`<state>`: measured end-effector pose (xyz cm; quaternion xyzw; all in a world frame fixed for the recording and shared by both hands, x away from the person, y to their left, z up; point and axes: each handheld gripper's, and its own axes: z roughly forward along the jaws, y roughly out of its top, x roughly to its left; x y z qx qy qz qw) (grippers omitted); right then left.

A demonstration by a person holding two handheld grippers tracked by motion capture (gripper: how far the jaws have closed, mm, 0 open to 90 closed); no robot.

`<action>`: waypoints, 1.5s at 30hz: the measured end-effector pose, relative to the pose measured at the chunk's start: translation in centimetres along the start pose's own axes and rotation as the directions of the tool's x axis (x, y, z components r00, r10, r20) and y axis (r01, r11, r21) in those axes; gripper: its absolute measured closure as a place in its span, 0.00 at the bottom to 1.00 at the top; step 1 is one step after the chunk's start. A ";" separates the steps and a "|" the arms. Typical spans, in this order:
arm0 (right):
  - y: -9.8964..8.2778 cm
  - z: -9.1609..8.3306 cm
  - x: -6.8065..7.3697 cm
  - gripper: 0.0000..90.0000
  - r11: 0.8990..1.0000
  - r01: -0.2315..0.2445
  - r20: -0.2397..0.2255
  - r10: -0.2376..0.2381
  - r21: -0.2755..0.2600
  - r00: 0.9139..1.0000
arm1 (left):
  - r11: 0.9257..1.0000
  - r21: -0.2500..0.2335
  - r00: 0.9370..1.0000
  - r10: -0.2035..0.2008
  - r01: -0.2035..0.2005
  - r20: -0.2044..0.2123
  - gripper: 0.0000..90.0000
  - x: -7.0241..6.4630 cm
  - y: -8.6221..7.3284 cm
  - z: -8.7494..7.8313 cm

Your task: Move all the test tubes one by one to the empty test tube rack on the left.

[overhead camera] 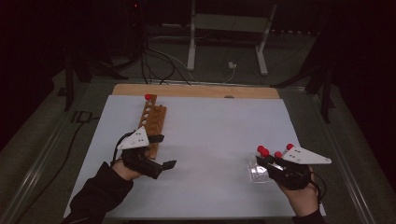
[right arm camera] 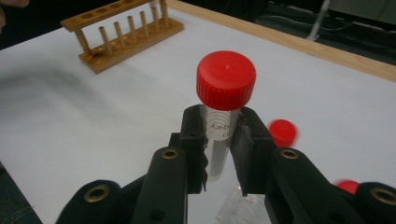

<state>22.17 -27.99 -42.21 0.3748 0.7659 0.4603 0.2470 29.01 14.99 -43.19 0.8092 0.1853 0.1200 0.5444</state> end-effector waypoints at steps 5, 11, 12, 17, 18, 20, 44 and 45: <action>0.0 1.4 0.8 0.84 1.000 0.015 -0.037 -0.014 0.010 0.999 | 1.000 -0.006 1.000 0.008 -0.007 0.027 0.02 -0.3 0.8 0.6; -0.2 3.1 2.0 0.84 0.999 0.039 -0.084 -0.036 0.036 0.996 | 1.000 -0.003 0.998 0.021 -0.021 0.062 0.02 -0.7 1.5 1.7; -0.2 3.4 2.2 0.84 0.998 0.041 -0.089 -0.038 0.039 0.995 | 1.000 -0.004 0.997 0.021 -0.021 0.068 0.02 -0.8 1.6 1.8; -0.2 4.6 3.1 0.84 0.997 0.059 -0.117 -0.053 0.051 0.992 | 0.999 -0.006 0.996 0.034 -0.033 0.086 0.02 -1.3 2.2 2.6; -0.2 4.8 3.3 0.84 0.997 0.064 -0.123 -0.057 0.053 0.991 | 0.999 -0.006 0.995 0.036 -0.036 0.093 0.02 -1.4 2.3 2.8; -0.3 5.2 3.6 0.84 0.996 0.069 -0.138 -0.061 0.058 0.989 | 0.999 -0.008 0.994 0.043 -0.043 0.105 0.02 -1.7 2.6 3.1; 0.3 7.7 7.2 0.84 0.989 0.129 -0.254 -0.108 0.068 0.961 | 0.996 -0.011 0.969 0.092 -0.092 0.231 0.16 -4.5 4.4 7.6; 0.3 7.7 7.2 0.84 0.989 0.129 -0.257 -0.107 0.067 0.960 | 0.995 -0.008 0.967 0.095 -0.096 0.236 0.18 -4.6 4.5 7.7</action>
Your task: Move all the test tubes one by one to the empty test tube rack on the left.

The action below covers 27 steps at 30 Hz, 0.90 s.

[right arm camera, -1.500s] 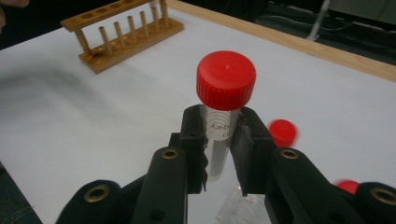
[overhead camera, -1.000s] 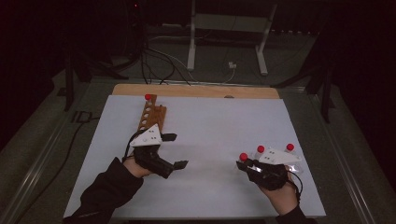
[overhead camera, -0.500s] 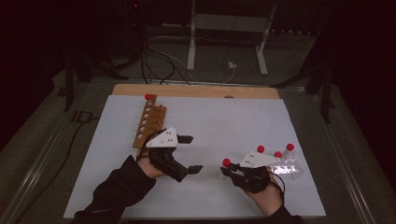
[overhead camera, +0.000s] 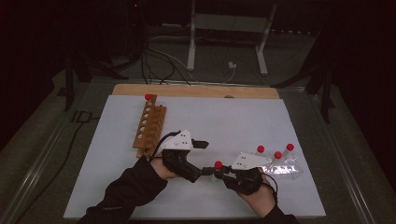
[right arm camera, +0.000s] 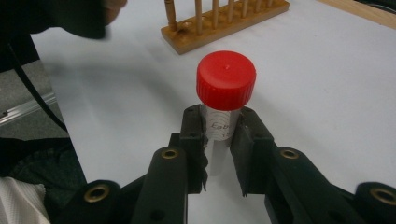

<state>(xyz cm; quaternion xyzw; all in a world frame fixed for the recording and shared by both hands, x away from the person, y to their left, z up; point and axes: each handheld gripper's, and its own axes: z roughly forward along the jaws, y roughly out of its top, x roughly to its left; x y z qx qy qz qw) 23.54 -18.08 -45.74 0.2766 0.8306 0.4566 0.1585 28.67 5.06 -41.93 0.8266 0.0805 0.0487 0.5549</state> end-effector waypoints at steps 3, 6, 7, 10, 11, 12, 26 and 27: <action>0.0 0.2 0.1 0.84 1.000 0.003 -0.008 -0.003 0.004 1.000 | 1.000 0.015 1.000 0.013 -0.013 -0.010 0.22 -0.2 -0.1 0.5; -0.1 0.4 0.3 0.84 1.000 0.005 -0.018 -0.005 0.012 1.000 | 1.000 0.017 1.000 0.018 -0.018 -0.009 0.34 -0.3 -0.4 1.0; -0.1 0.5 0.3 0.84 1.000 0.004 -0.017 -0.004 0.013 1.000 | 1.000 0.020 1.000 0.024 -0.024 0.000 0.38 -0.3 -0.5 1.2; -0.2 0.5 0.3 0.84 1.000 0.006 -0.020 -0.006 0.014 1.000 | 0.999 0.025 0.999 0.037 -0.037 0.014 0.48 -0.4 -0.7 1.6; -0.2 0.5 0.3 0.84 1.000 0.005 -0.020 -0.005 0.014 1.000 | 0.999 0.029 0.999 0.041 -0.042 0.018 0.51 -0.5 -0.8 1.7; -0.2 0.5 0.3 0.84 1.000 0.004 -0.022 -0.004 0.013 1.000 | 0.998 0.033 0.999 0.044 -0.045 0.021 0.54 -0.5 -0.8 1.8; -0.2 0.3 0.3 0.83 1.000 0.003 -0.022 -0.003 0.007 1.000 | 0.993 0.078 0.995 0.087 -0.090 0.042 0.79 -0.8 -1.0 2.3; -0.2 0.3 0.3 0.83 1.000 0.004 -0.021 -0.004 0.008 1.000 | 0.993 0.078 0.995 0.089 -0.092 0.042 0.79 -0.8 -1.0 2.3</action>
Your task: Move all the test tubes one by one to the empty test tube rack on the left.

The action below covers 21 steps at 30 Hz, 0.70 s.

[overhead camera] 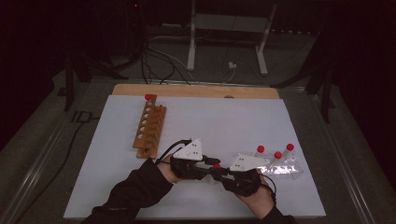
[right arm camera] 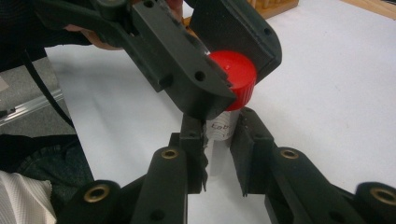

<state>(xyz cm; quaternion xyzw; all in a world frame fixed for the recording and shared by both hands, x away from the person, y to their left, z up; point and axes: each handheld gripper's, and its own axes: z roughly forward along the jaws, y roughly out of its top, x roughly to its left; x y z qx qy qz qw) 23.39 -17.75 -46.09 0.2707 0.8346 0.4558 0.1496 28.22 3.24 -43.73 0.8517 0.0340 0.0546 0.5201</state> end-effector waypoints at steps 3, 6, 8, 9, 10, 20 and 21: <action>0.0 0.0 0.0 0.83 1.000 -0.003 -0.005 0.003 -0.005 1.000 | 1.000 0.001 1.000 0.001 -0.001 0.001 0.80 0.0 0.1 -0.1; 0.0 -0.1 -0.2 0.81 1.000 -0.015 -0.015 0.015 -0.017 1.000 | 1.000 -0.005 1.000 -0.006 0.006 -0.007 0.80 0.1 0.2 -0.2; 0.0 -0.2 -0.3 0.66 0.999 -0.027 -0.012 0.027 -0.027 1.000 | 1.000 -0.011 1.000 -0.005 0.005 -0.025 0.80 0.2 0.3 -0.5; 0.0 -0.3 -0.3 0.62 0.999 -0.035 -0.010 0.035 -0.034 0.999 | 1.000 -0.014 0.999 -0.007 0.006 -0.032 0.80 0.4 0.3 -0.7; 0.0 -0.4 -0.4 0.60 0.999 -0.034 -0.006 0.034 -0.037 0.999 | 1.000 -0.015 0.999 -0.008 0.007 -0.042 0.80 0.5 0.3 -0.9; 0.1 -2.3 -0.9 0.20 0.991 -0.071 0.012 0.073 -0.115 0.997 | 0.998 -0.034 0.987 -0.050 0.046 -0.150 0.80 2.3 0.2 -4.2; 0.1 -2.4 -0.9 0.16 0.990 -0.076 0.019 0.079 -0.121 0.997 | 0.998 -0.036 0.985 -0.051 0.045 -0.168 0.80 2.5 0.3 -4.6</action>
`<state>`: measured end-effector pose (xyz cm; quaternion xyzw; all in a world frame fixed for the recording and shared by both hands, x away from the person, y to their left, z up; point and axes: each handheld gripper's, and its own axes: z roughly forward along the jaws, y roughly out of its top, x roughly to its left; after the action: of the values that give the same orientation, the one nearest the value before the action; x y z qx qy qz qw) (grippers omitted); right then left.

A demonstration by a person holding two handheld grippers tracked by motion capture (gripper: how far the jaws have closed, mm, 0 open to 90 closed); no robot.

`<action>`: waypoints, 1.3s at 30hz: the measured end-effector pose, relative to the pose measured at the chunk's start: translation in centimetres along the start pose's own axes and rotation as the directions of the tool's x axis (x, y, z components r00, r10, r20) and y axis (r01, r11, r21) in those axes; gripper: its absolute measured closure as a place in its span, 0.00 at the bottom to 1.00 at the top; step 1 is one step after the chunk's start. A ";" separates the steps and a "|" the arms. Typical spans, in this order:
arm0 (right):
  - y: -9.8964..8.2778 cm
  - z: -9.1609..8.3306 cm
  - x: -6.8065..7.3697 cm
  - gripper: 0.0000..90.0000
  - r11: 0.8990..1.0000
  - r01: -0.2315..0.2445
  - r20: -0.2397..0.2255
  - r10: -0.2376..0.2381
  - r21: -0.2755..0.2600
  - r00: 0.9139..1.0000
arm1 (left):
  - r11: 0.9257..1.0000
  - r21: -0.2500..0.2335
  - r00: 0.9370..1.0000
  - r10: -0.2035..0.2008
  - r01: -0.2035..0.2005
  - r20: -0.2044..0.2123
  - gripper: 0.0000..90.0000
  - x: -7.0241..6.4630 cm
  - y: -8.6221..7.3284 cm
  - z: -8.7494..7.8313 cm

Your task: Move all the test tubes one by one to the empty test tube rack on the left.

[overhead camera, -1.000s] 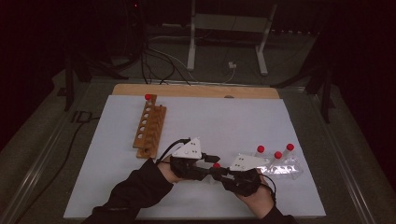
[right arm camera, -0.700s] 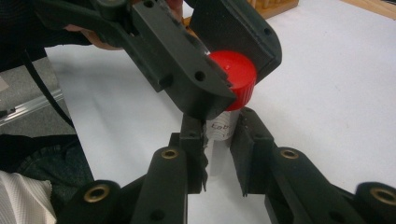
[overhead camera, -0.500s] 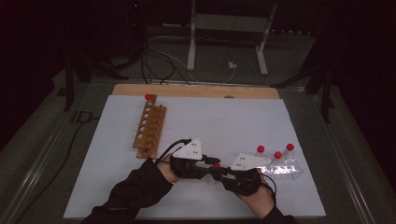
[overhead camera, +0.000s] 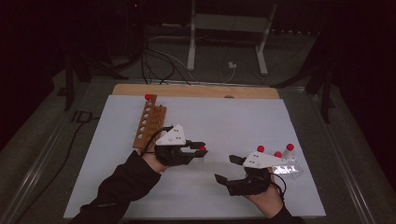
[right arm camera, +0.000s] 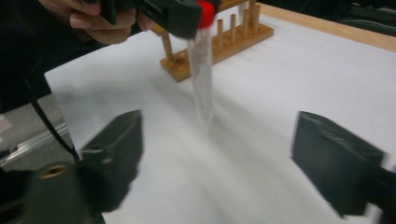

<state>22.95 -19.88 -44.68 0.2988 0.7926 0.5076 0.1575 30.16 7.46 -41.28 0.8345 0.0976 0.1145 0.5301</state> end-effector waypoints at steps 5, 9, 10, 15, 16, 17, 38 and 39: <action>0.2 -0.4 -0.1 0.03 1.000 -0.026 0.014 0.026 -0.017 1.000 | 0.999 -0.021 0.998 -0.026 0.025 -0.065 0.80 1.5 0.2 -1.8; 0.3 -0.7 -0.1 0.00 0.999 -0.026 -0.002 0.026 -0.033 1.000 | 0.999 -0.029 0.992 -0.040 0.037 -0.123 0.80 2.7 0.5 -2.9; 0.3 -0.7 -0.2 0.00 0.999 -0.028 -0.010 0.028 -0.032 1.000 | 0.999 -0.030 0.990 -0.046 0.042 -0.130 0.80 3.0 0.5 -3.2; 0.4 -1.0 -0.3 0.00 0.998 -0.037 -0.024 0.036 -0.045 0.999 | 0.998 -0.029 0.978 -0.053 0.048 -0.200 0.80 4.3 0.8 -4.5; 0.5 -1.1 -0.2 0.00 0.998 -0.033 -0.015 0.032 -0.047 0.999 | 0.997 -0.040 0.976 -0.066 0.059 -0.210 0.80 4.7 0.8 -4.8; 0.5 -1.2 -0.2 0.00 0.998 -0.029 -0.012 0.028 -0.051 1.000 | 0.997 -0.047 0.972 -0.069 0.060 -0.225 0.80 4.9 0.9 -5.0; 0.6 -1.6 -0.8 0.00 0.996 -0.049 -0.023 0.048 -0.075 0.999 | 0.987 -0.104 0.860 -0.160 0.125 -0.485 0.80 11.2 0.2 -8.5; 0.6 -1.6 -0.7 0.00 0.996 -0.047 -0.021 0.046 -0.077 0.999 | 0.986 -0.107 0.854 -0.166 0.130 -0.493 0.80 11.5 0.1 -8.7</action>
<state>22.79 -21.34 -43.50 0.3060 0.7667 0.5443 0.1494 38.56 18.16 -36.59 0.7472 0.2914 0.2890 0.5227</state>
